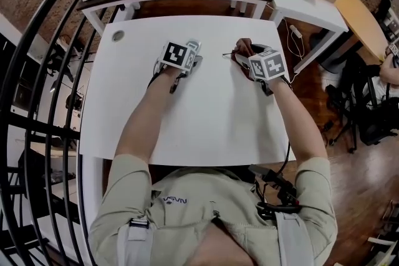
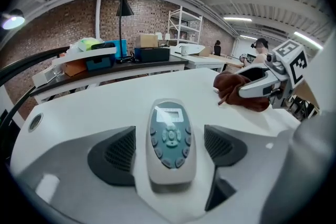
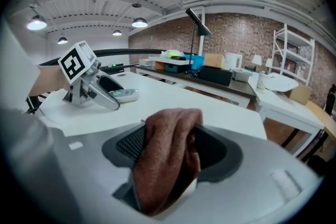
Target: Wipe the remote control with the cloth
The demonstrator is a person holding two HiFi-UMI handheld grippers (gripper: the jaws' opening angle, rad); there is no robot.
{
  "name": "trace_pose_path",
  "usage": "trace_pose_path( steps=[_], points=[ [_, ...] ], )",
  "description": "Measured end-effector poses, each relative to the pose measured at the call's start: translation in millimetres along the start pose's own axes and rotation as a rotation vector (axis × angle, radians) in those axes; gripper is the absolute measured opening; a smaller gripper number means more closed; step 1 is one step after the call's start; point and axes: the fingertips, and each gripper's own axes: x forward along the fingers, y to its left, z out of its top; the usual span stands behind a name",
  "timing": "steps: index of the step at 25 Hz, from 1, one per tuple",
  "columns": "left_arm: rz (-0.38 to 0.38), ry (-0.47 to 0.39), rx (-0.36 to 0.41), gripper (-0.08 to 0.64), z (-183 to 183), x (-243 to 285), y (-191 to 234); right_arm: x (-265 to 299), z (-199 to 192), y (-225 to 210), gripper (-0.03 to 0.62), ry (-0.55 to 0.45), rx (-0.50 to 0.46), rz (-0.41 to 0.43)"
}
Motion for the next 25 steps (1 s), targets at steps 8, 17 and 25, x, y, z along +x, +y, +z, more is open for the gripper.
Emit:
trace_pose_path(
  steps=[8,17,25],
  points=[
    [0.06,0.001,-0.058,0.296,6,1,10,4,-7,0,0.279,0.02,0.031,0.006],
    [0.089,-0.041,-0.017,0.295,2,-7,-1,2,-12,0,0.133,0.038,-0.014,-0.04],
    [0.082,-0.285,0.149,0.295,32,-68,-42,-60,58,10,0.114,-0.24,-0.087,-0.125]
  ],
)
